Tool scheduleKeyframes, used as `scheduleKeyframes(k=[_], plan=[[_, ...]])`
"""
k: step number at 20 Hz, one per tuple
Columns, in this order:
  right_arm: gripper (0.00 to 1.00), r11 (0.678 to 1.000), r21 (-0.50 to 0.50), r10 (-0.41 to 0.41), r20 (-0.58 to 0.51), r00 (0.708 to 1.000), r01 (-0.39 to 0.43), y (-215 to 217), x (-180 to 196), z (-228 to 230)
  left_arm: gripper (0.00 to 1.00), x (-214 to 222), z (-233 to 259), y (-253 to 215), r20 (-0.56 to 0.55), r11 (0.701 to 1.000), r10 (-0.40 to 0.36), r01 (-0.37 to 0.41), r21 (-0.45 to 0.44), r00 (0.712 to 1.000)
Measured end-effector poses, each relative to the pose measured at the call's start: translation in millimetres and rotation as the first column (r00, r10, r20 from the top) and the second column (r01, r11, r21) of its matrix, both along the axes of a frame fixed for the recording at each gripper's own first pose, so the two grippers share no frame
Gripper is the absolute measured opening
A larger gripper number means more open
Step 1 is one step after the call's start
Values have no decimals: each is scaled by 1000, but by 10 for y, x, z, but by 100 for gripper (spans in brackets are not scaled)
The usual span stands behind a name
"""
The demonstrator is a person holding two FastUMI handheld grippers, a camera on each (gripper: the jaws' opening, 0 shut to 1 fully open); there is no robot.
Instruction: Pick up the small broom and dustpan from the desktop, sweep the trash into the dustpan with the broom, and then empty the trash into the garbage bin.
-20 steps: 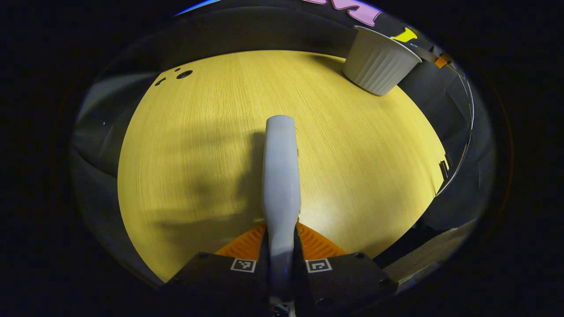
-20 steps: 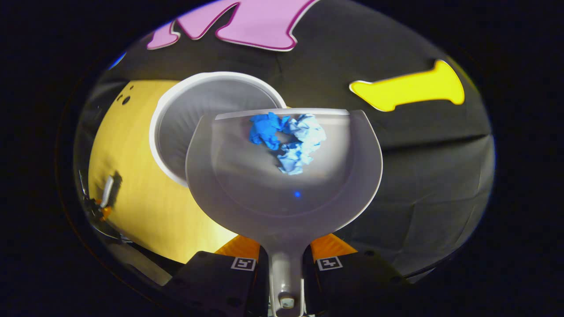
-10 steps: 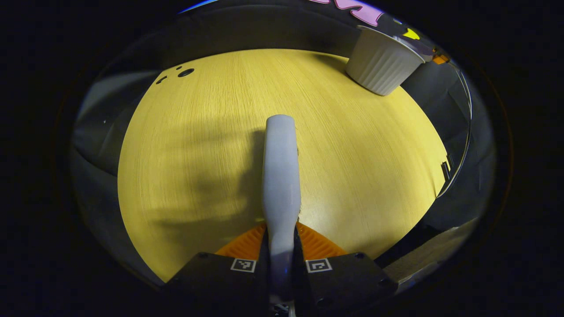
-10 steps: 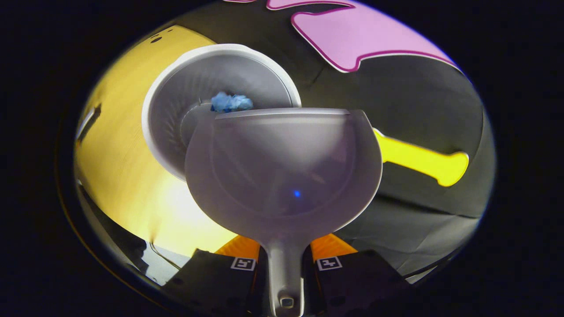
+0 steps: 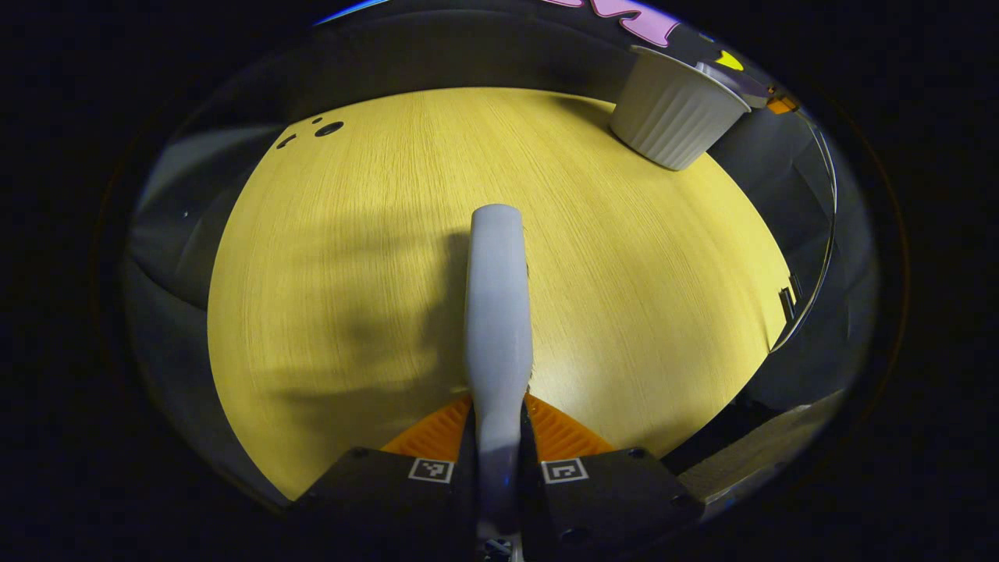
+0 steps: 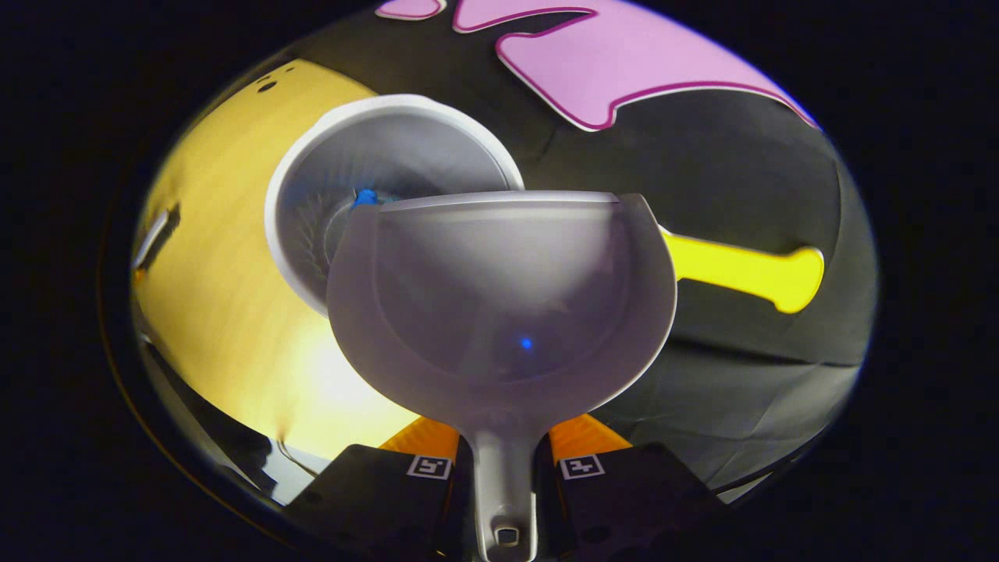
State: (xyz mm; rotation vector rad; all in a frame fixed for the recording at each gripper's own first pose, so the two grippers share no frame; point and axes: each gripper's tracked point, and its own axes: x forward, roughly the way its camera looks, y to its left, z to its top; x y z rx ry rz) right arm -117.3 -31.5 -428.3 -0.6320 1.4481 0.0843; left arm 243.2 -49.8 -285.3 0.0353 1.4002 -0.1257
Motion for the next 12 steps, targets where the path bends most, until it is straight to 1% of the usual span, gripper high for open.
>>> scheduleKeyframes(k=[1,3,4,5,6,7,9,12], plan=[[35,998,41,-46,23,999,45,5,-18,-7,27,-9,10,-16,4,1000,-1,1,5,1000],[35,984,133,-132,67,989,122,104,-88,70,27,-14,36,-55,12,1000,-1,1,14,1000],[35,970,188,-173,97,980,152,167,-88,94,29,-13,41,-81,15,1000,2,-2,18,1000],[35,952,244,-218,116,969,185,196,-75,64,27,-22,65,-91,17,1000,7,-8,19,1000],[35,932,296,-256,133,957,208,221,-74,55,29,-4,84,-106,19,1000,11,-11,17,1000],[35,913,341,-287,150,946,223,228,-61,-6,27,4,125,-83,23,1000,11,-12,18,1000],[35,884,403,-327,173,929,237,250,-56,-70,27,26,185,-89,34,1000,2,-3,31,999],[35,851,471,-344,167,924,232,297,-83,-183,27,76,253,-159,52,999,-19,17,43,998]])
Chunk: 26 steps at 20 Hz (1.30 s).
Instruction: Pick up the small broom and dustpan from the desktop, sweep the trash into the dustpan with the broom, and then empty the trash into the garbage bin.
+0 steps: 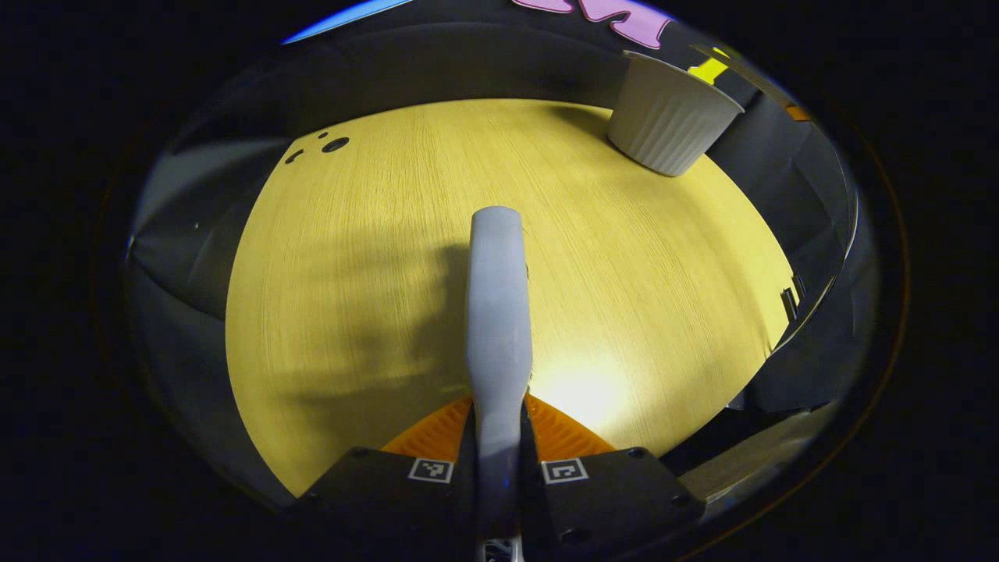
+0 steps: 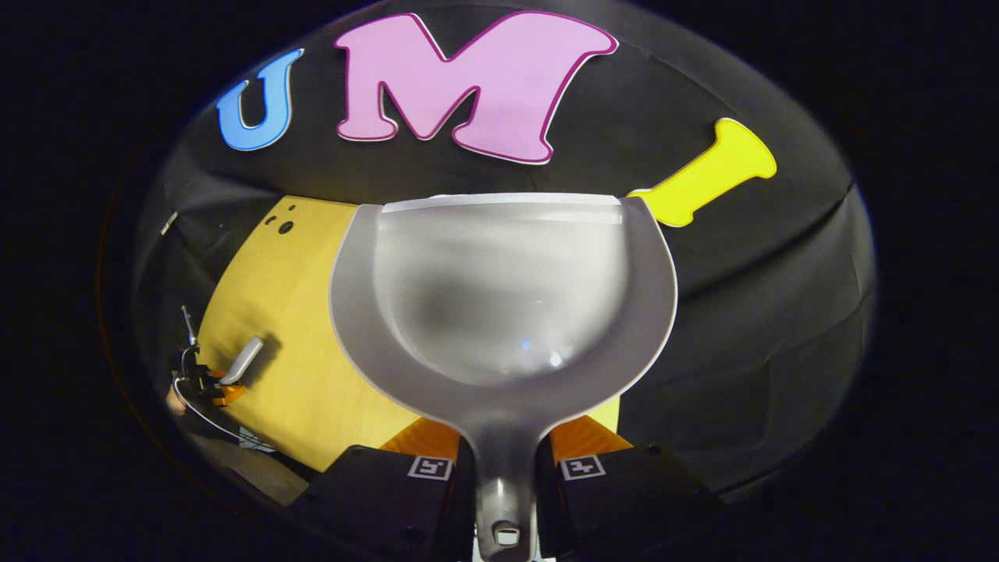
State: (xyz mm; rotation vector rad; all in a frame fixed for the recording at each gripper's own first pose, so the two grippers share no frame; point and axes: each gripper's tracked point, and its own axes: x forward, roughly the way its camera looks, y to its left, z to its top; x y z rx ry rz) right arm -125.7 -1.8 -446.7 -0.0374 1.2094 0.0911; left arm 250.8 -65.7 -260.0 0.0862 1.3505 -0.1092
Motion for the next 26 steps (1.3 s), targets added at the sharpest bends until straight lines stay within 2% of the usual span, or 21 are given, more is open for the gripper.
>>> scheduleKeyframes(k=[4,5,6,14,20,24,25,26], plan=[[35,997,54,48,-12,999,-47,104,-191,-267,29,37,60,-32,16,1000,0,0,11,1000],[41,995,73,66,-22,998,-65,146,-263,-293,29,34,74,-36,17,1000,5,-5,10,1000],[35,992,97,84,-37,996,-81,190,-323,-342,27,43,77,-55,17,1000,9,-10,10,1000],[35,966,175,211,-98,973,-192,605,-919,-894,27,121,39,-101,17,994,89,-90,59,996],[35,958,227,221,-187,957,-177,1005,-1177,-1666,29,225,-67,-257,28,989,108,-111,96,994],[35,961,241,188,-208,960,-136,1178,-1156,-2075,24,296,-155,-395,23,987,112,-114,113,993],[35,964,232,181,-206,962,-132,1175,-1119,-2152,29,311,-180,-418,24,987,116,-118,112,993],[35,966,223,177,-208,962,-129,1176,-1087,-2222,24,339,-213,-444,23,985,123,-124,117,992]])
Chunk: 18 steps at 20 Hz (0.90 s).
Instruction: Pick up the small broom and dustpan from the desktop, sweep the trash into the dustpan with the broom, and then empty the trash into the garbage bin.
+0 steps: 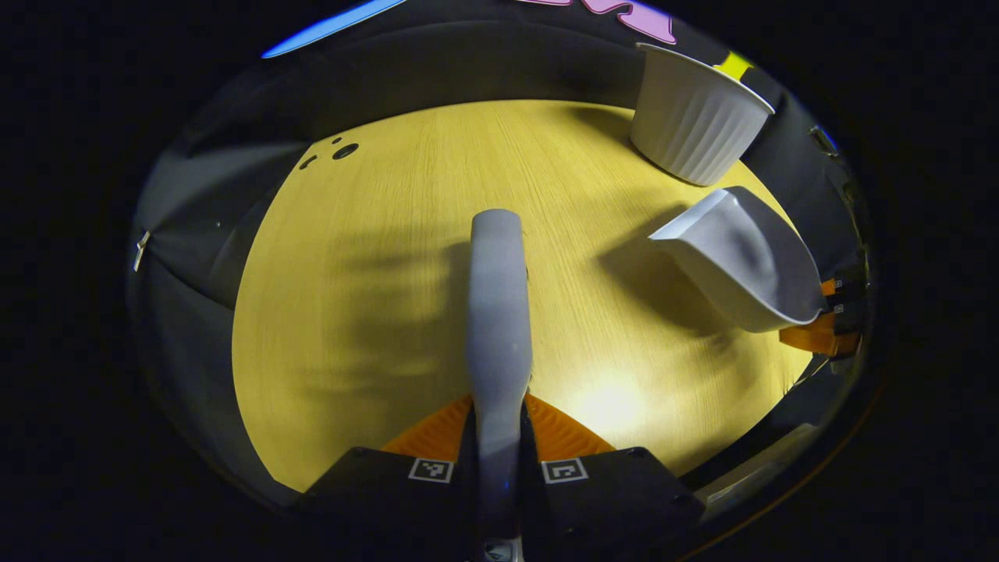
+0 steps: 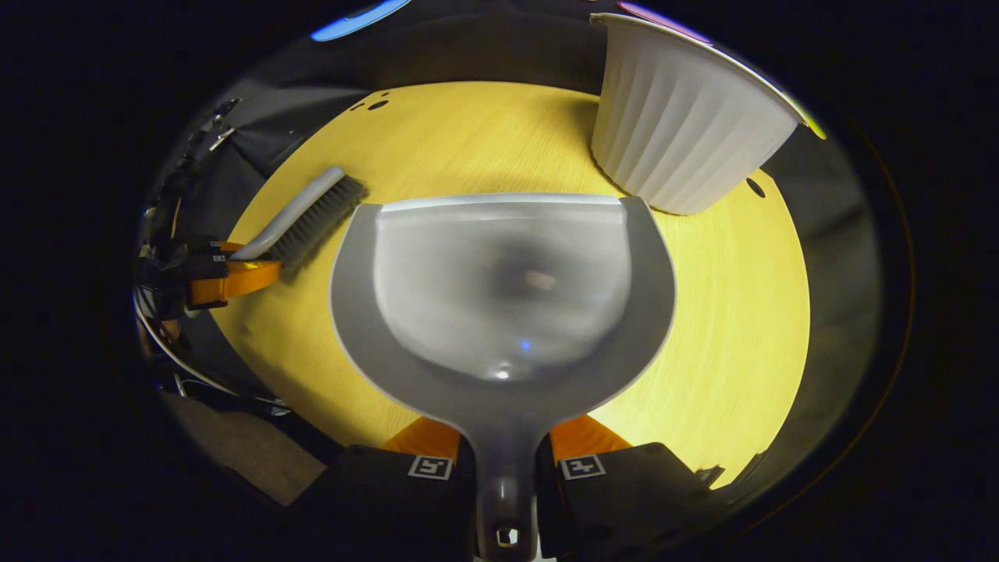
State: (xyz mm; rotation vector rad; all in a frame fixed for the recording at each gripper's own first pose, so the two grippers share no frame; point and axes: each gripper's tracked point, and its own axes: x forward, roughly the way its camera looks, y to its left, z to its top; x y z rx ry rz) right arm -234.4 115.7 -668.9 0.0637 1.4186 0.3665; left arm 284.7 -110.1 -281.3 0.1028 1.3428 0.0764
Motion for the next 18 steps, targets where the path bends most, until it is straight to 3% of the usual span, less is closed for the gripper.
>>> scheduleKeyframes(k=[5,10,18], plan=[[35,999,-27,-25,-27,999,24,-35,27,-275,27,41,-72,-46,-4,998,41,-41,53,999],[36,999,-35,-19,-57,998,17,14,75,-461,28,133,-128,-100,-20,996,10,-8,84,1000],[41,999,20,-49,-76,996,51,-12,68,-393,31,100,-90,-145,-38,997,18,-15,74,999]])
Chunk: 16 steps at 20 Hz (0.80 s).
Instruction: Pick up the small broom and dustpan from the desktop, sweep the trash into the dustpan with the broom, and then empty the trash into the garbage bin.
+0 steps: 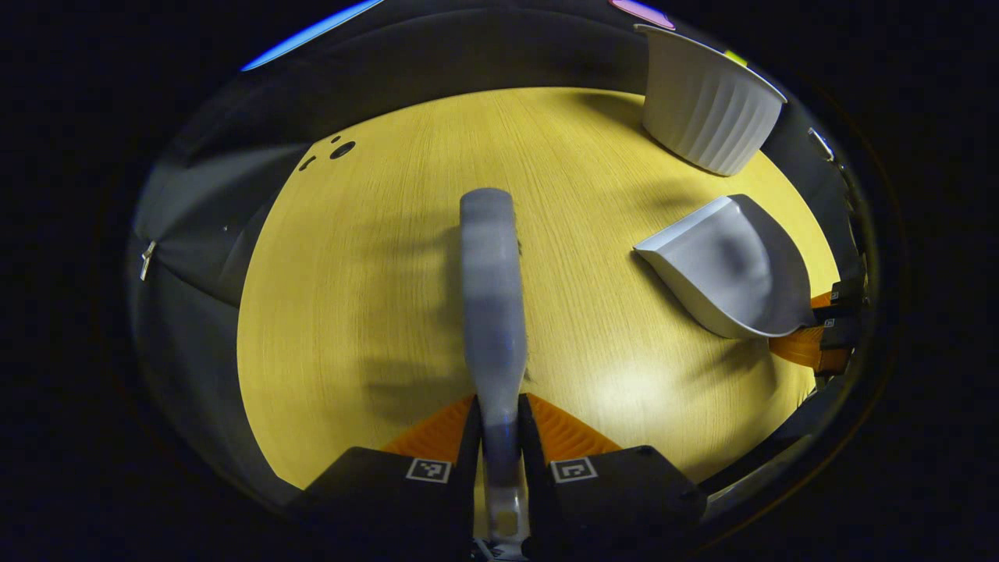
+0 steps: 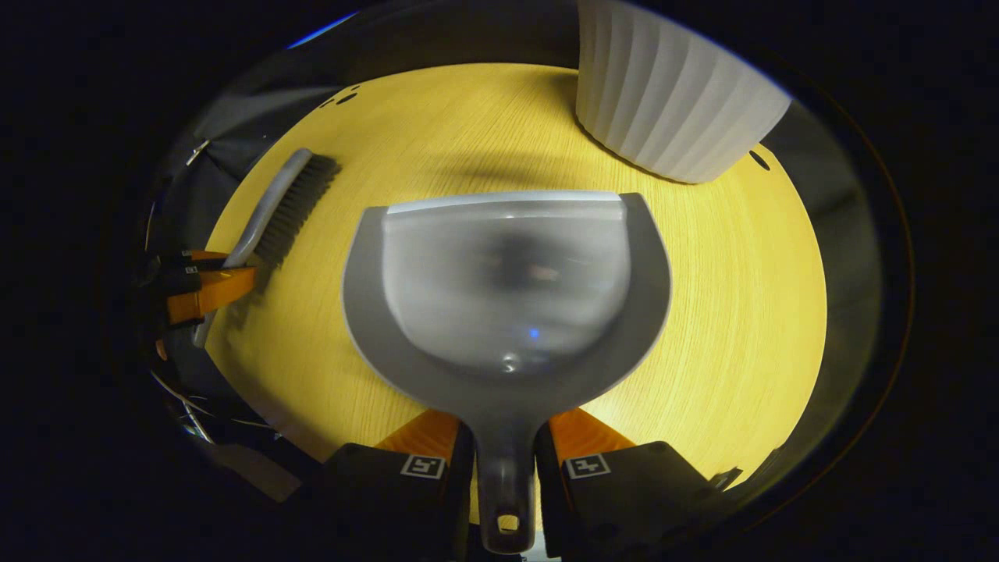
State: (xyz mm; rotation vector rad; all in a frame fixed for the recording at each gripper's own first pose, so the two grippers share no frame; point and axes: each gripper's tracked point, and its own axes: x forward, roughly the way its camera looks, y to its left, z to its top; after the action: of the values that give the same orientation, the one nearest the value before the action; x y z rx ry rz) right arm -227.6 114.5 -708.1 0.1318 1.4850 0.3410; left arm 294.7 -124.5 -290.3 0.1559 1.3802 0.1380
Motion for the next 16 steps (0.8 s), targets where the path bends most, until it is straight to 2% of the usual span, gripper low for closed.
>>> scheduleKeyframes(k=[4,5,6,8,9,13,14,16], plan=[[41,1000,28,-11,-3,1000,11,-76,-51,238,35,-1,83,-7,15,1000,3,-3,-6,1000],[34,999,32,-13,9,1000,13,-115,-51,324,35,-13,141,4,20,1000,2,-2,-7,1000],[35,999,38,-12,20,1000,12,-161,-60,433,36,-16,188,0,25,1000,2,-2,-7,1000],[56,999,39,-5,53,999,3,-252,-82,676,36,-32,307,16,42,1000,2,-2,-6,999],[47,999,37,-1,76,997,-1,-303,-78,809,37,-47,388,18,53,1000,3,-2,-11,999],[47,999,39,2,195,981,-10,-385,29,1233,37,26,747,-128,145,998,-17,25,-54,989],[47,999,53,-6,232,973,-6,-347,71,1327,39,91,849,-167,183,998,-27,38,-58,983],[47,997,82,-17,305,952,-8,-263,171,1529,35,205,1066,-241,260,996,-43,60,-61,965]])
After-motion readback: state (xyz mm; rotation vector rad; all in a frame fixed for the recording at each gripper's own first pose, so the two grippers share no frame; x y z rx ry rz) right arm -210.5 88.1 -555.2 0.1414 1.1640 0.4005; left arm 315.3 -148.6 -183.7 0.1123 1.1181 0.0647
